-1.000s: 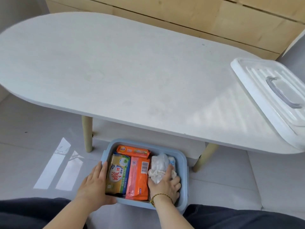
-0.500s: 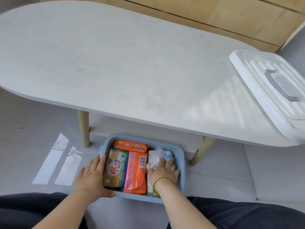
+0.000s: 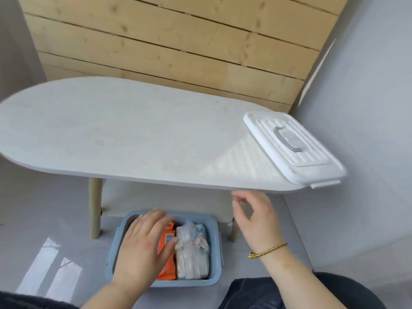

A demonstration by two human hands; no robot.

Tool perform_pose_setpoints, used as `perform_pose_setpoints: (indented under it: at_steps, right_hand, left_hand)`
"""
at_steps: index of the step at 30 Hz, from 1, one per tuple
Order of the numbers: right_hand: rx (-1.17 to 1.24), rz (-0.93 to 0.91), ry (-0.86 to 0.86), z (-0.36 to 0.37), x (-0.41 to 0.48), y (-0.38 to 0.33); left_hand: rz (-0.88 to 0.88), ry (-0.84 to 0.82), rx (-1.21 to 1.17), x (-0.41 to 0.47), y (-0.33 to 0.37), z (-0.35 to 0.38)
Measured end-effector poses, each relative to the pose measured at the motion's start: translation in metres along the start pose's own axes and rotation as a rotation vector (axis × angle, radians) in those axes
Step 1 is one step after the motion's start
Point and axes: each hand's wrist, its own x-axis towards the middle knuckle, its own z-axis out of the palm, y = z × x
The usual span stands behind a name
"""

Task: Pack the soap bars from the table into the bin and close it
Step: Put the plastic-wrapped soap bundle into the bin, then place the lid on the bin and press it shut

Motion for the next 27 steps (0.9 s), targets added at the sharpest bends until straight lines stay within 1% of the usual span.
perform_pose_setpoints:
  at_steps: [2,4,5,7,11,13,14,16,20,22,25,27]
  right_hand:
    - [-0.018,-0.061,0.173,-0.034,0.019,-0.001]
    - [-0.046,-0.020,0.214,-0.059,0.051,0.006]
    - [-0.073,0.028,0.205,-0.068,0.069,0.012]
    - [-0.155,0.164,0.139,-0.082,0.106,0.028]
    - [-0.353,0.422,-0.094,-0.085,0.153,0.061]
    - [-0.370,0.525,-0.165,-0.082,0.168,0.075]
    - [-0.374,0.560,-0.167,-0.081,0.176,0.080]
    - [-0.402,0.574,-0.149,-0.079,0.187,0.087]
    - [-0.495,0.533,-0.176,-0.076,0.196,0.095]
    - [-0.505,0.532,-0.201,-0.077,0.200,0.098]
    - [-0.475,0.577,-0.223,-0.079,0.207,0.099]
    - [-0.493,0.609,-0.281,-0.081,0.210,0.098]
  left_hand:
    - [0.083,0.122,-0.043,0.007,0.015,-0.017]
    - [0.101,0.179,-0.021,0.020,0.023,-0.031]
    - [0.090,0.173,0.004,0.028,0.025,-0.037]
    - [0.032,0.125,0.066,0.049,0.028,-0.046]
    - [-0.058,0.022,0.169,0.074,0.017,-0.036]
    - [-0.050,0.015,0.207,0.079,0.015,-0.030]
    - [-0.038,-0.005,0.242,0.082,0.016,-0.029]
    - [-0.028,-0.061,0.266,0.082,0.016,-0.030]
    - [-0.010,-0.065,0.235,0.085,0.013,-0.029]
    - [-0.004,-0.045,0.225,0.085,0.013,-0.026]
    - [0.011,-0.006,0.245,0.086,0.012,-0.023]
    - [0.019,-0.010,0.266,0.087,0.010,-0.021]
